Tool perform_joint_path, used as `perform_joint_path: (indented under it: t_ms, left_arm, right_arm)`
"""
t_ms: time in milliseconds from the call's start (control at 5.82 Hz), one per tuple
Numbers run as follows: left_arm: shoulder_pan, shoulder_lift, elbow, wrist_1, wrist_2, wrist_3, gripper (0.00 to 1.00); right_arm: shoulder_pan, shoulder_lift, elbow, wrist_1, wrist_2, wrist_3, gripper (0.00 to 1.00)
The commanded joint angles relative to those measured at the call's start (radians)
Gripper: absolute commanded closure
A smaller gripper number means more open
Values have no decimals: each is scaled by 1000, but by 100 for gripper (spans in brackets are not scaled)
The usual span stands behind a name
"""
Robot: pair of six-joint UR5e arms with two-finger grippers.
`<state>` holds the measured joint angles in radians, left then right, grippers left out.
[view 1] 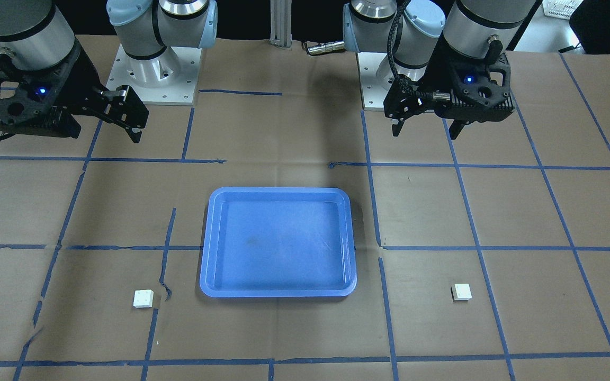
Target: Assemble white blocks and place on blue tray
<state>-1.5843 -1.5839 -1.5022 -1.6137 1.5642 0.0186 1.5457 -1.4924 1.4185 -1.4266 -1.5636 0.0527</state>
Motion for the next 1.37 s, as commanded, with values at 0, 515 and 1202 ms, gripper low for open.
perform_joint_path:
  t_ms: [0,515,1202]
  left_arm:
    - [1,2,3,5,-3,9,1]
    - [126,-55,-15,31,-3,24,2]
    - [256,-462,19,411,-10,179,2]
  right_arm:
    - [-1,-11,0,-2,-1,-2,0]
    - [-2,-9,0,-8,-4,-364,0]
    - [-9,69,-3,-165,3,-1196,0]
